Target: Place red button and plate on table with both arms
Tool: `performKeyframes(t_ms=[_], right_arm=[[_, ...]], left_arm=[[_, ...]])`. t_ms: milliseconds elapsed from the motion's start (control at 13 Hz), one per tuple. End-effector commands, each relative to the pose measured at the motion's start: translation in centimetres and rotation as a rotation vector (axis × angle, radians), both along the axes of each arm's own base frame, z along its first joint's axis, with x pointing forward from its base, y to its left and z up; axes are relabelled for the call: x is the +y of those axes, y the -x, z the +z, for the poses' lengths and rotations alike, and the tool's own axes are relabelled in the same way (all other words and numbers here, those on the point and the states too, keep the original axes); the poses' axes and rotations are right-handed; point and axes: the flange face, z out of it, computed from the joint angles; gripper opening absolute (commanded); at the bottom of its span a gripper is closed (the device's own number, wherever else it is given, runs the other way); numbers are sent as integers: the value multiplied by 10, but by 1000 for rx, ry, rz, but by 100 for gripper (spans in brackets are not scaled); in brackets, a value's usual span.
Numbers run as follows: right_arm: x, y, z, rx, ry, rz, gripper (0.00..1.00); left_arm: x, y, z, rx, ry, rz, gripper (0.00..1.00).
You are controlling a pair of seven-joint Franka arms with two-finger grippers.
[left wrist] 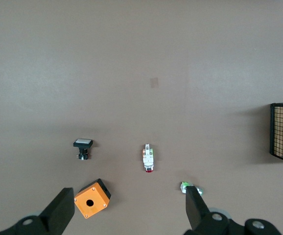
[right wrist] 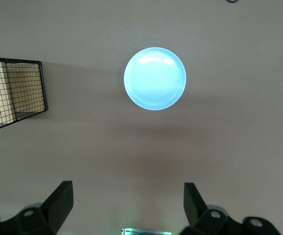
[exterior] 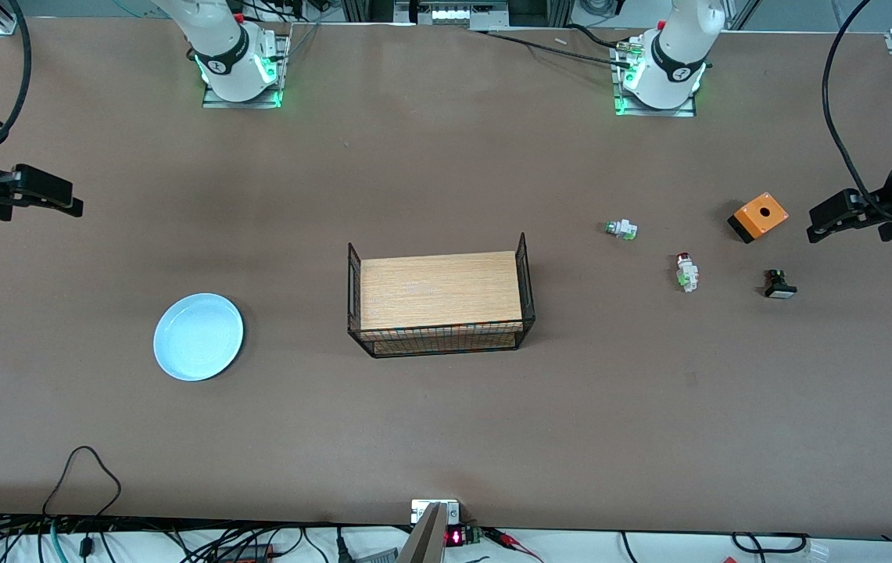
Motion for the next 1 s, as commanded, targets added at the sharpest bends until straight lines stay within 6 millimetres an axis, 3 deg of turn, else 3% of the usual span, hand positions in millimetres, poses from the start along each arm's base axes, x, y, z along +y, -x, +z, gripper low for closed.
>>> performKeyframes(t_ms=[0,77,462,615,923], right_arm=[[-4,13,19,-30,44,-14,100],[-1,22,35,-58,74,-11,100],[5,45,50,-56,91,14,100],[27,66,53,-39,108,53,100],[7,86,62,-110,101,48,100]], left_arm=[[1,6,10,-11,15,5,100],[1,6,9,-9,15,5,100],[1,6,10,-11,15,5,100],[1,6,10,-11,15,6,100],[1,2,9,-38,14,3,100]])
